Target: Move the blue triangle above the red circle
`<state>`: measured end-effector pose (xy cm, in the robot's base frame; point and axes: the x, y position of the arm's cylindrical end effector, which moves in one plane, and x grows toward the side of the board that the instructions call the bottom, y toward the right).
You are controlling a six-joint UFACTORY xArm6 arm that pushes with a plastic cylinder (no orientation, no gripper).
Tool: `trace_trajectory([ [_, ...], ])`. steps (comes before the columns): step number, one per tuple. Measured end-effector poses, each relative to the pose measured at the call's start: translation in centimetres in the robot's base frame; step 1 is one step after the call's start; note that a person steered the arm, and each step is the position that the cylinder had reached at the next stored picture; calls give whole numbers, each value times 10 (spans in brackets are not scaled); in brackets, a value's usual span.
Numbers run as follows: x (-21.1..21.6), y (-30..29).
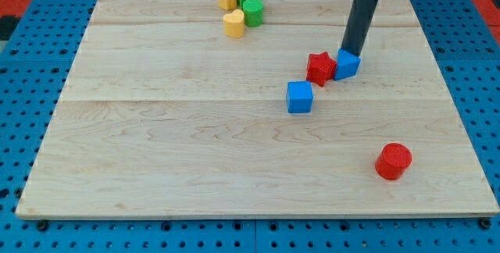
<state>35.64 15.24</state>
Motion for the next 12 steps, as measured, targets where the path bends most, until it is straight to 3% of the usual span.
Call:
trace_trajectory([
  [2, 60, 3],
  [4, 39, 3],
  [6, 61, -48],
  [7, 64, -4],
  [9, 121, 35],
  [12, 121, 58],
])
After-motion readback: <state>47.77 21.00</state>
